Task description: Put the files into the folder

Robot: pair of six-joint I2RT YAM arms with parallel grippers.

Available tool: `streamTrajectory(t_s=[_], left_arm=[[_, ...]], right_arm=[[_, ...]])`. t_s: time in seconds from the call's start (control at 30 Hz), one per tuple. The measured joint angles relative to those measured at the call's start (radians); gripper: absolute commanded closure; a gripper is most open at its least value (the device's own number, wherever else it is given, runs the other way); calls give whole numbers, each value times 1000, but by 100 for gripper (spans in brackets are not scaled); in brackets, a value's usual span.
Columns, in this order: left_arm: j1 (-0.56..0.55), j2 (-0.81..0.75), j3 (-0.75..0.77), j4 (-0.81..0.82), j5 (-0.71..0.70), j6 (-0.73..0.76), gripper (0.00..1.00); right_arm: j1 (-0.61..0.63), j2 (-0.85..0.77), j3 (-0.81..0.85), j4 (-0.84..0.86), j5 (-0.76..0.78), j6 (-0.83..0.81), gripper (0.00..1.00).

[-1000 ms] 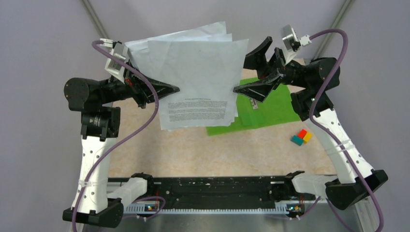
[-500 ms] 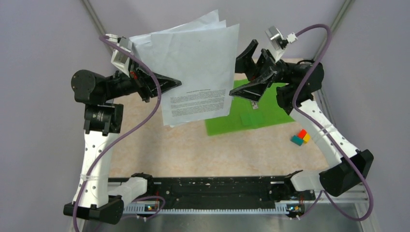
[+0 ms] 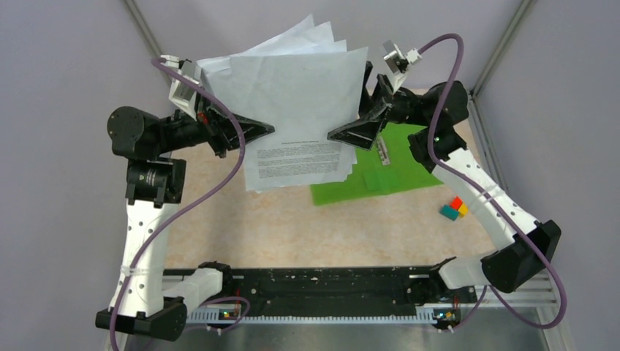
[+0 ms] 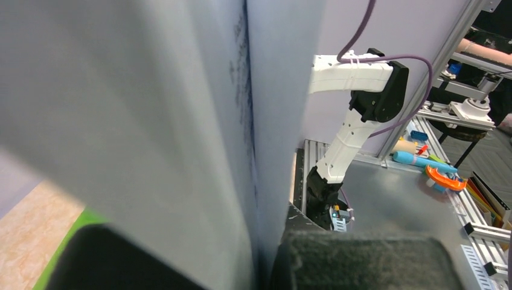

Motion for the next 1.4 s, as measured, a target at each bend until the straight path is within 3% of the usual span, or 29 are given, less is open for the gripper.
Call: streamTrajectory(t_s=[0.13, 0.37, 0.5, 0.83, 1.03, 1.2, 1.4], left_arm=[[-1, -9, -1, -9, 8, 8, 100], [-2, -18, 0, -111, -26, 92, 100], [-2, 2, 6, -187, -96, 136, 100], [-2, 0, -52, -240, -236, 169, 100], [-2, -89, -204, -240, -350, 194, 100], [-5, -169, -345, -261, -458, 250, 100], [-25, -152, -483, -269, -582, 336, 100]], right_arm=[[-1, 3, 0, -100, 30, -75, 6], [2, 13, 11, -16, 8, -14, 23], [3, -2, 10, -16, 9, -11, 49], [50, -51, 3, -187, 122, -191, 98], [130, -11, -2, -341, 275, -370, 100], [144, 44, -82, -325, 409, -456, 100], [175, 180, -116, -304, 560, -544, 100]])
